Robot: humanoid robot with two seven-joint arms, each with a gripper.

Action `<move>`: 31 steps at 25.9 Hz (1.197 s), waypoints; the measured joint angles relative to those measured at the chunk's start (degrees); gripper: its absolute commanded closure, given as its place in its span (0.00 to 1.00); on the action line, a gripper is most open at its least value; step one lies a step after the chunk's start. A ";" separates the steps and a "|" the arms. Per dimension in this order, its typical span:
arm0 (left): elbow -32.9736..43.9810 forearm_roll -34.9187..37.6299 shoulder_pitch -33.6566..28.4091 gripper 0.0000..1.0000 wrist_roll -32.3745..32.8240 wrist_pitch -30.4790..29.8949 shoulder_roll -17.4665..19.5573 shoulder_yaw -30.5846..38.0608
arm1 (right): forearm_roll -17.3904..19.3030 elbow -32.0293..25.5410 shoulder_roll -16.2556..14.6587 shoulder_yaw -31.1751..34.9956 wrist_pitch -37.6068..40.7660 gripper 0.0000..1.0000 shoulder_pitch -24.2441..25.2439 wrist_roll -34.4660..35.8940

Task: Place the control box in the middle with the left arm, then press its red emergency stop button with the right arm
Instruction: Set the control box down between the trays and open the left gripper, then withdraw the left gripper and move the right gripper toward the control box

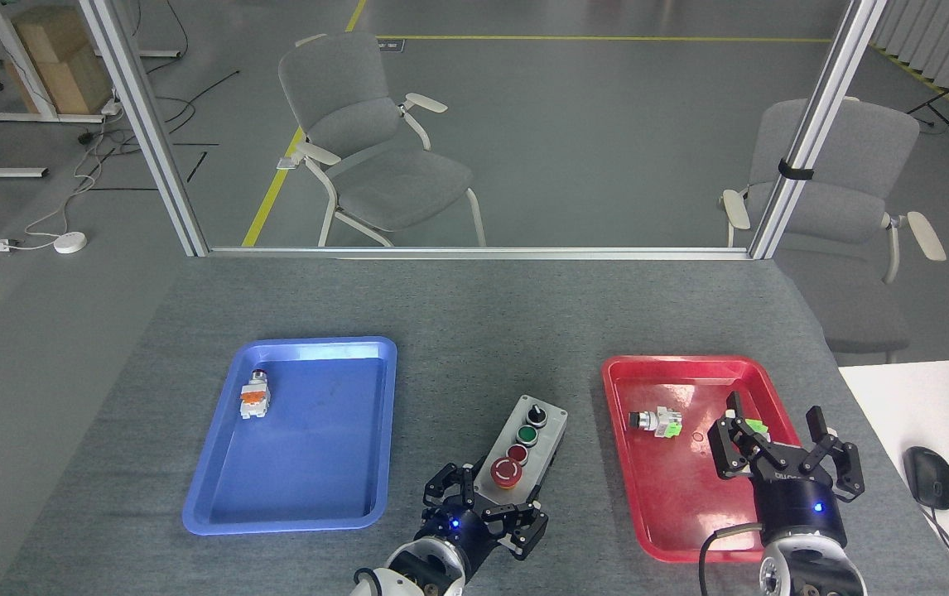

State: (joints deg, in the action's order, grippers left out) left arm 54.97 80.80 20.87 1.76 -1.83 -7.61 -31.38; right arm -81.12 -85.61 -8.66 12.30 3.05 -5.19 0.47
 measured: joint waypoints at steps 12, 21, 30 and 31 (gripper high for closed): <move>-5.33 -0.68 2.32 0.04 -0.60 0.40 -0.31 -1.44 | 0.05 0.00 0.00 -0.27 0.22 0.01 0.18 -0.02; 1.72 -1.07 -3.33 0.01 -0.76 -0.18 3.04 -0.64 | 0.09 0.00 -0.20 -0.14 0.38 0.01 -0.94 -0.05; 26.68 -6.27 -21.29 0.01 -0.92 -3.55 18.37 9.69 | 0.15 0.31 -0.74 -0.73 0.32 0.41 -1.55 -0.06; 28.21 -7.54 -22.70 0.01 -0.89 -4.91 19.19 12.29 | 0.16 0.33 -0.76 -0.96 0.36 0.47 -1.56 -0.06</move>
State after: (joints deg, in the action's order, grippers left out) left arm 83.18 73.26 -1.82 0.87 -6.74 11.58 -19.08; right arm -80.97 -85.27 -9.41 11.34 3.41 -6.75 0.41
